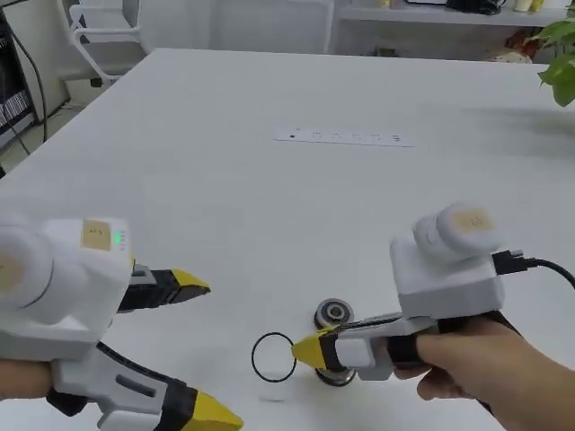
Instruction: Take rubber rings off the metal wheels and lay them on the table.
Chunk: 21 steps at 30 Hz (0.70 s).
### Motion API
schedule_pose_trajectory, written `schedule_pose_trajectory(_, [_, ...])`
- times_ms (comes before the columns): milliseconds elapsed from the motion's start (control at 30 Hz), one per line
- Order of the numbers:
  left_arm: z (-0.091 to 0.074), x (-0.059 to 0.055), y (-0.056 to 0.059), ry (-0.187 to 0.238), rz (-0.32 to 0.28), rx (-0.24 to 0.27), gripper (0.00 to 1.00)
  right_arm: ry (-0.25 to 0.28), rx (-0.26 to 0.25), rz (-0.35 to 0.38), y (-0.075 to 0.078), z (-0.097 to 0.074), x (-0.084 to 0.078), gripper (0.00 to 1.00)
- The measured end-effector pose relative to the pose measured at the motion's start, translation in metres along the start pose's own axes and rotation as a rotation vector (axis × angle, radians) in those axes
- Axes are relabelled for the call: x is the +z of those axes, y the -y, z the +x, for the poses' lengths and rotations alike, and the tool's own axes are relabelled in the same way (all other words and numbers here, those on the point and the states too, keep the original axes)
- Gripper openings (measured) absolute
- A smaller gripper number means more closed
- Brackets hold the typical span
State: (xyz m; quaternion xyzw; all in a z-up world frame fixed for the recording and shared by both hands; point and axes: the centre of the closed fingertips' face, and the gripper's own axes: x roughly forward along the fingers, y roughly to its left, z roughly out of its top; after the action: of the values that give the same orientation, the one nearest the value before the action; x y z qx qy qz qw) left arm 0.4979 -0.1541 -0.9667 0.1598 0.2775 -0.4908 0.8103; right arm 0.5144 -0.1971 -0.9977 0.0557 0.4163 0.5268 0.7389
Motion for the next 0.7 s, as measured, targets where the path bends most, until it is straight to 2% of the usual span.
schedule_pose_trajectory(67, [0.001,-0.002,0.001,-0.007,0.0,-0.003,0.87,-0.021,-0.008,-0.021,0.001,0.002,-0.004,0.0])
schedule_pose_trajectory(400, [0.002,-0.011,0.002,-0.046,-0.009,-0.016,0.89,-0.049,-0.033,-0.095,0.004,0.007,-0.01,0.03])
schedule_pose_trajectory(500, [0.003,-0.012,0.003,-0.05,-0.008,-0.02,0.89,-0.063,-0.039,-0.106,0.006,0.007,-0.013,0.05])
schedule_pose_trajectory(700, [0.003,-0.011,0.004,-0.049,-0.007,-0.022,0.89,-0.059,-0.051,-0.16,0.006,0.006,-0.01,0.09])
